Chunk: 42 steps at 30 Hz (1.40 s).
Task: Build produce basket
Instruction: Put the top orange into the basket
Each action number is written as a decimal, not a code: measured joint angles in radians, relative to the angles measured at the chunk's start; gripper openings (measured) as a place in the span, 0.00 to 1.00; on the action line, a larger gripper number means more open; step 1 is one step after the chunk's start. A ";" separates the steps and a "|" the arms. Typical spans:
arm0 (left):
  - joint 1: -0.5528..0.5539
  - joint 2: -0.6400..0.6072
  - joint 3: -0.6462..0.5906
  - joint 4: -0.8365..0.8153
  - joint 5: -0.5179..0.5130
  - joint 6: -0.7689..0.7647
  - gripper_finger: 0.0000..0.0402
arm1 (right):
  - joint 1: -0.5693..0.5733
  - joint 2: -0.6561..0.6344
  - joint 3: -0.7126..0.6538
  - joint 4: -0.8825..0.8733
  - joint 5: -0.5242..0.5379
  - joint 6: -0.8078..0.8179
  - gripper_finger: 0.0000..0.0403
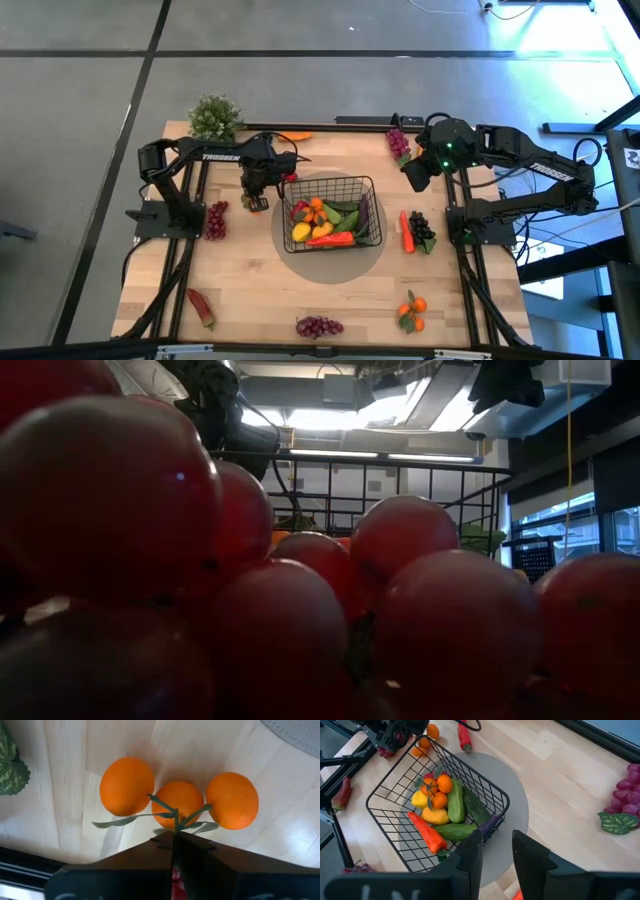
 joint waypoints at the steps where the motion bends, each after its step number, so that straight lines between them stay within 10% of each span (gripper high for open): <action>1: 0.000 0.000 0.000 -0.005 0.000 0.001 0.00 | 0.000 0.000 0.000 0.000 0.000 0.000 0.24; 20: -0.039 -0.078 0.245 -0.349 -0.083 -0.021 0.00 | 0.000 0.000 0.000 0.000 0.010 -0.046 0.24; 32: -0.159 -0.121 0.664 -0.337 -0.072 -0.054 0.00 | 0.000 0.000 0.000 0.000 0.010 -0.139 0.24; 42: -0.337 -0.093 0.669 -0.041 0.096 -0.061 0.00 | 0.000 0.000 0.000 0.000 0.009 -0.192 0.24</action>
